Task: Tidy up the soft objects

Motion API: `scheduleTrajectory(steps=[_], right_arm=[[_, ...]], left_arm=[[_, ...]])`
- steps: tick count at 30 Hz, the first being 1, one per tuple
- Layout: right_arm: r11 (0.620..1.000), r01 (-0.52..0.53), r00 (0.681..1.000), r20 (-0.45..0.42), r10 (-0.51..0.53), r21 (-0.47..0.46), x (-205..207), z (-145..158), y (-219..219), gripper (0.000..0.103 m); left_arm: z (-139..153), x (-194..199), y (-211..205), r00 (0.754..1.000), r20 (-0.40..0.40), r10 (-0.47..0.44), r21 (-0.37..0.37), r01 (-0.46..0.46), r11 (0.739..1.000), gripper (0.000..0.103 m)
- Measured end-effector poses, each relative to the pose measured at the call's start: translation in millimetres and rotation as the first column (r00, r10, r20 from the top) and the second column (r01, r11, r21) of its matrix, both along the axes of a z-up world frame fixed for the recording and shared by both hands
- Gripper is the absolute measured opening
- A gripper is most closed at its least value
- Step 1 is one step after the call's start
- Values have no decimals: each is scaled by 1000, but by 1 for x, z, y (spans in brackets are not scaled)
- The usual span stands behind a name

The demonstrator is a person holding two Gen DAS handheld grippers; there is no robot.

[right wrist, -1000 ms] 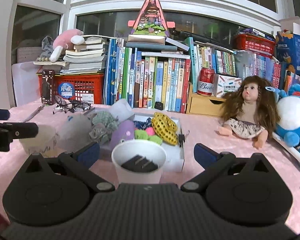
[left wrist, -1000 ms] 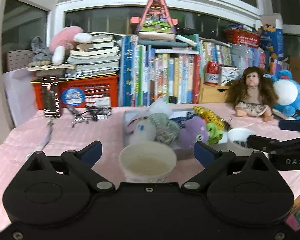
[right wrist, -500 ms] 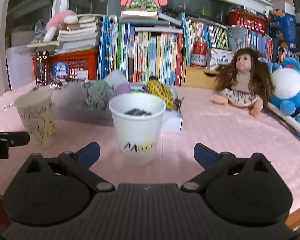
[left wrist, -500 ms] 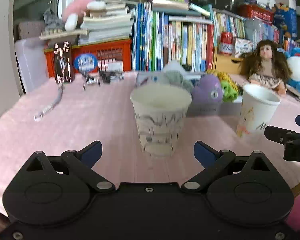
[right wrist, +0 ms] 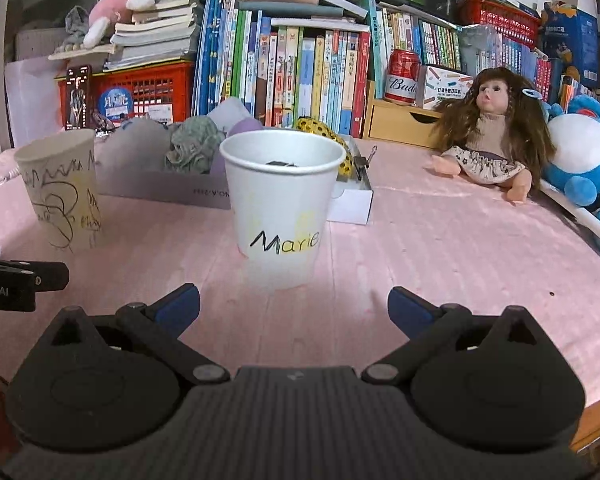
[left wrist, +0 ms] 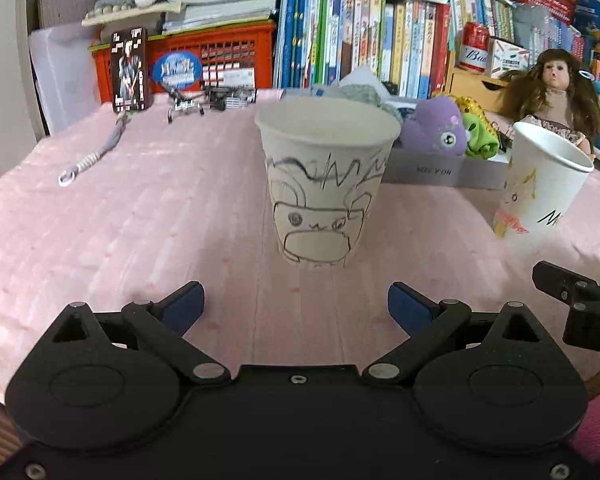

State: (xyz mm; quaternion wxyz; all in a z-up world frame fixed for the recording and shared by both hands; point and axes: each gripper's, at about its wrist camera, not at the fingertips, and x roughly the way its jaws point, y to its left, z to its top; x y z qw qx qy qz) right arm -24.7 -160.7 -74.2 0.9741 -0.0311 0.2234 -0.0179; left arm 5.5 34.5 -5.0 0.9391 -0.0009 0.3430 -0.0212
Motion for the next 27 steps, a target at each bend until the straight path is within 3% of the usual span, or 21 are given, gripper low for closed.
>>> scheduleTrajectory(steps=[13,20,27], right_arm=[[1000,6,999,-47,-6,-13,4,-13,3,103],[999,-8,998,-70,11,42,7,-14,-2,103],[999,-28,997,-75,31,40,9,-13,-2,103]], left_arm=[[-6,4,-7,1000,-9,0,25,0,1000,103],[-6,4,-8,1000,-6,5,27,-5,1000,103],[-6,6,-7,1000,-8,4,25,-4,1000,103]])
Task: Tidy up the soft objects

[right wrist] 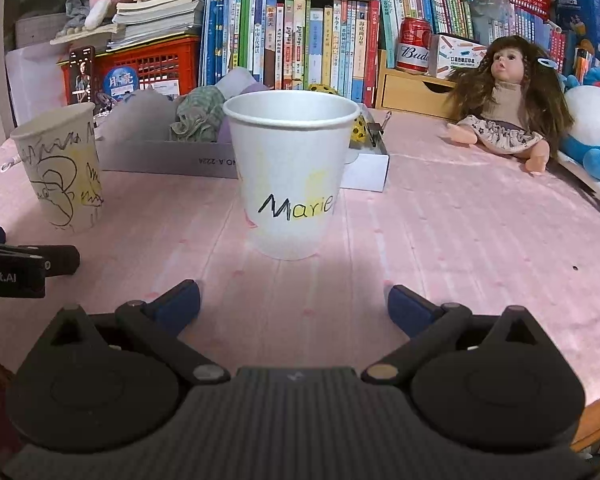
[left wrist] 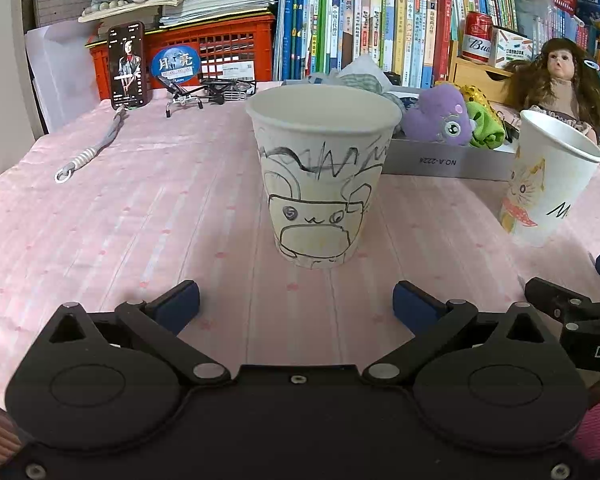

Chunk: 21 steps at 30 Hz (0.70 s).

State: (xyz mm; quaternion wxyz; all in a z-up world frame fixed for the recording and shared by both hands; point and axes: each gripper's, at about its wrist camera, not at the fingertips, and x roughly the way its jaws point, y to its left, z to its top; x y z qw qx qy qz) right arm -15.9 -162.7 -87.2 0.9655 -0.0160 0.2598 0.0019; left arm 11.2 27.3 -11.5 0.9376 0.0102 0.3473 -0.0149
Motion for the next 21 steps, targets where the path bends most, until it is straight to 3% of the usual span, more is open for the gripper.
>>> scheduleTrajectory(steps=[21], right_arm=[[1000,-10,1000,-10,10,2,2,1,0,103]], left_arm=[[-1,-1,1,1000,9,1,1,-1,1000,103]])
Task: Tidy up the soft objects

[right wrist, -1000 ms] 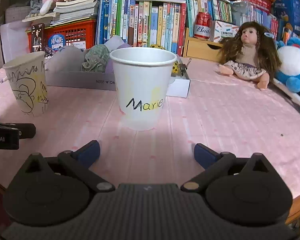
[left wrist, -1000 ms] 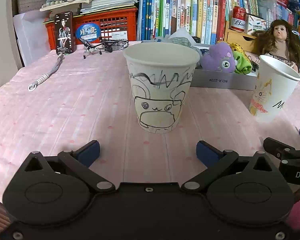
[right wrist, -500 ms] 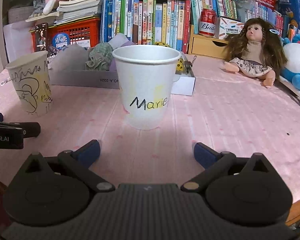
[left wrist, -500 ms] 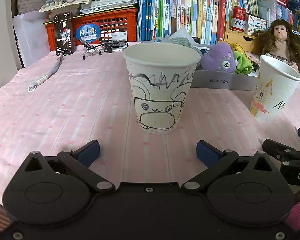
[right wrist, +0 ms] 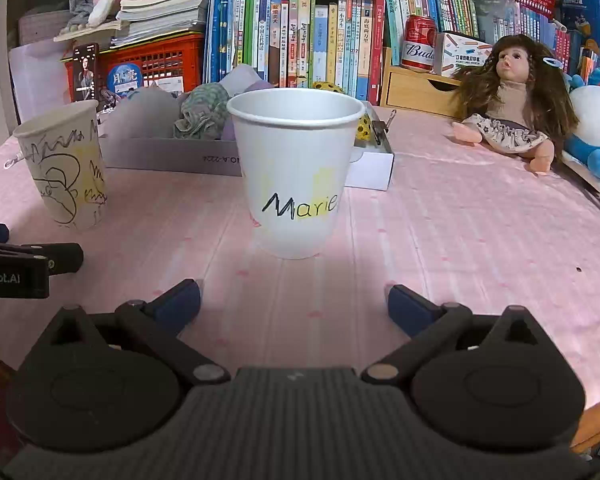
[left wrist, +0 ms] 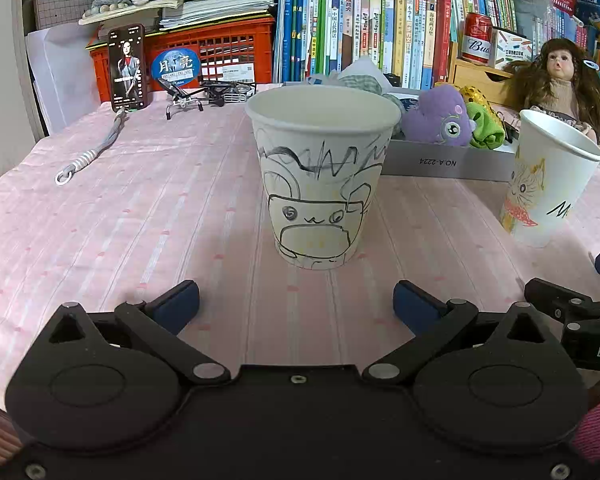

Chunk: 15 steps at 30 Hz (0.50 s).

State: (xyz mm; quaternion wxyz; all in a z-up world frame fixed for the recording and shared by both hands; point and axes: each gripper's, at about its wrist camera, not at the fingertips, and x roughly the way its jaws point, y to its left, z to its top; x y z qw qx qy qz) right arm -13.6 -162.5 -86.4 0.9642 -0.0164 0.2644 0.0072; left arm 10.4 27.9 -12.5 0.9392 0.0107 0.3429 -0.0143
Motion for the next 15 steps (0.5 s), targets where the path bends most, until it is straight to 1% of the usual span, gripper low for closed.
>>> scheduleTrajectory(steps=[15], right_arm=[[1000,-1,1000,1,1,0,0,0,0,103]], left_arm=[[0,0,0,1000,4,-1,2,1,1000,103]])
